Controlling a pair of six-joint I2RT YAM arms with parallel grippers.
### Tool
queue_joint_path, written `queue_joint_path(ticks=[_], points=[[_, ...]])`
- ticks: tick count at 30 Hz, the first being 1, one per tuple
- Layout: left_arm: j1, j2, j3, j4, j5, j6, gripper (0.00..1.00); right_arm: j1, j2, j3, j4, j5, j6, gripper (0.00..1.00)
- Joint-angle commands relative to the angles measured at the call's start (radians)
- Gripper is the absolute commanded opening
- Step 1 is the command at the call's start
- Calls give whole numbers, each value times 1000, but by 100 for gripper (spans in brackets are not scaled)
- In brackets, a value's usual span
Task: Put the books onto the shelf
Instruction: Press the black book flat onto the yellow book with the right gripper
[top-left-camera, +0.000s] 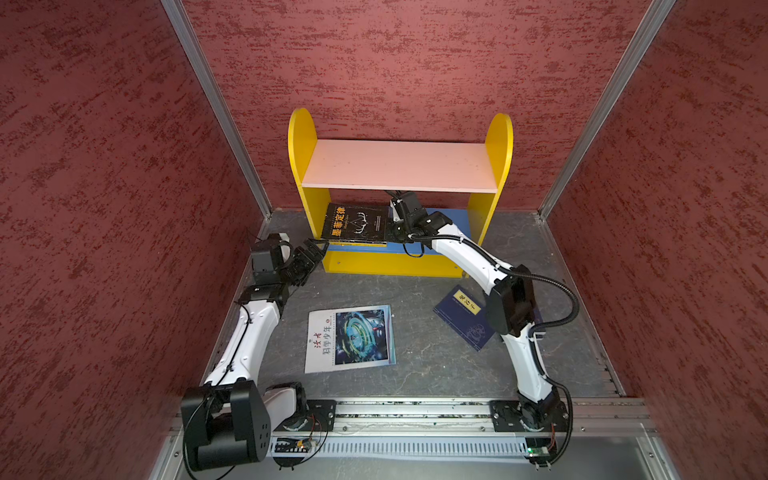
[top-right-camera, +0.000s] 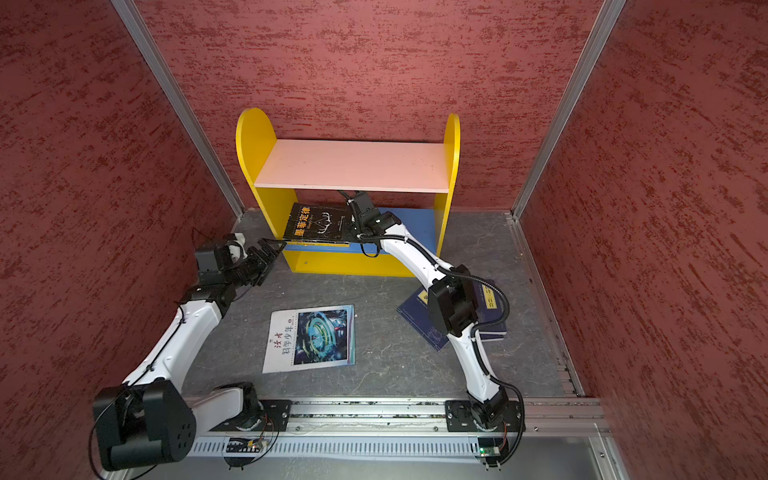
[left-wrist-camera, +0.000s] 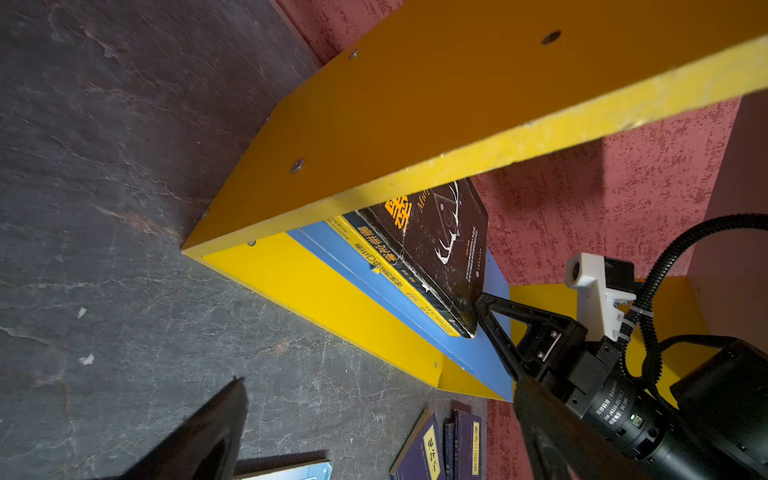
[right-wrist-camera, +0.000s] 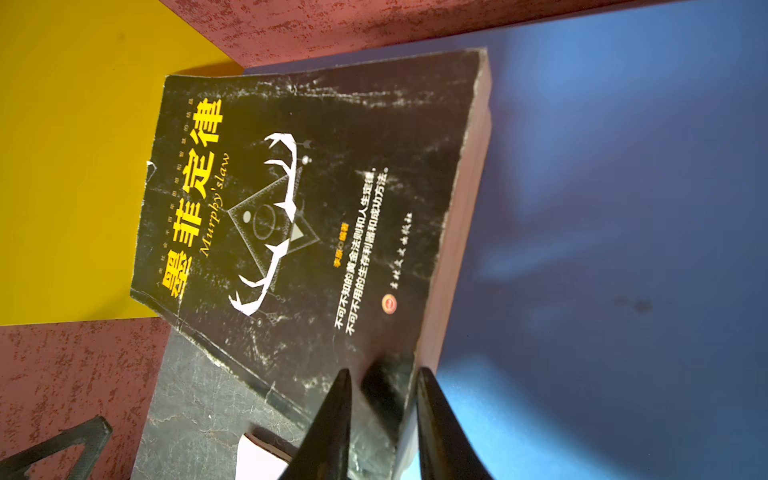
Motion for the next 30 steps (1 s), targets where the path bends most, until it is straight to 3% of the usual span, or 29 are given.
queue_joint_path(ticks=[1, 8, 13, 25, 30], points=[[2, 2, -5, 20, -9, 1, 100, 15, -8, 107, 108, -27, -23, 32], [1, -4, -7, 12, -16, 4, 100, 14, -24, 67, 108, -6, 1, 55], [2, -8, -7, 9, -16, 5, 100, 14, -67, -8, 158, -4, 35, 62], [2, -32, -16, -41, -34, 40, 100, 10, -174, -237, 283, -7, 150, 72], [2, -31, -17, -34, -33, 37, 100, 1, -146, -221, 262, -54, 206, 73]])
